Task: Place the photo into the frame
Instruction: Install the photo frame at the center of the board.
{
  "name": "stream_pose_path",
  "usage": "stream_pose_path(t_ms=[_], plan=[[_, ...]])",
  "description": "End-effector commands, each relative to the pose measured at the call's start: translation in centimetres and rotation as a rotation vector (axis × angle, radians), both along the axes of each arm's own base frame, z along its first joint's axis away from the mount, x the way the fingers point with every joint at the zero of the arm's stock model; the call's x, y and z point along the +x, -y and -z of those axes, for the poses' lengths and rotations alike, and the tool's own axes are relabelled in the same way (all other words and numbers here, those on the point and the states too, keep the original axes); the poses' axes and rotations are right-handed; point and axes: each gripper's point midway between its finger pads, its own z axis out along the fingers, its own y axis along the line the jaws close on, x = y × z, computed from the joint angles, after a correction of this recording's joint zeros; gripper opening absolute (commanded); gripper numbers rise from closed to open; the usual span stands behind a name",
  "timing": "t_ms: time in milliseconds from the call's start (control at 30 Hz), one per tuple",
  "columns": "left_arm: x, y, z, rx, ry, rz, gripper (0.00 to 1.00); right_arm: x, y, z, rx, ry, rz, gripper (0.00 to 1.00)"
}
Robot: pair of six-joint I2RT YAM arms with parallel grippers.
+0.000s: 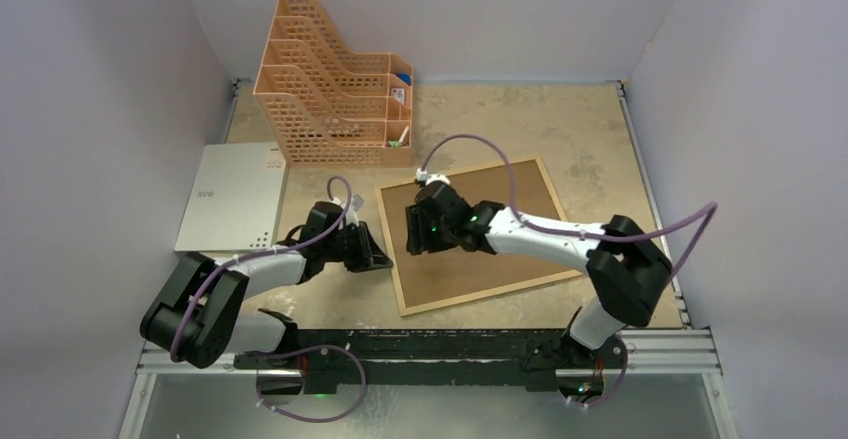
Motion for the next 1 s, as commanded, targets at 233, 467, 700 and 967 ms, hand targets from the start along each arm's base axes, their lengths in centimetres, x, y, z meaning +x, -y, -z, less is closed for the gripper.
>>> stream_pose_path(t_ms=[233, 467, 700, 967], plan=[[0.6, -0.8, 2.3, 0.077, 0.047, -0.071, 0.19, -3.6, -2.3, 3.8, -0.217, -0.035, 0.026, 0.62], [-0.3, -1.6, 5.1, 0.123, 0.002, -0.078, 0.28, -4.4, -1.9, 6.2, -0.279, -0.056, 0.006, 0.60], [-0.9, -1.7, 6.5, 0.118, -0.034, -0.093, 0.19, -4.7, -1.4, 7.0, -0.300, -0.068, 0.003, 0.57], [-1.1, -2.6, 6.9, 0.157, -0.032, -0.119, 0.16, -5.0, 0.0, 7.9, -0.364, -0.071, -0.006, 0.40]])
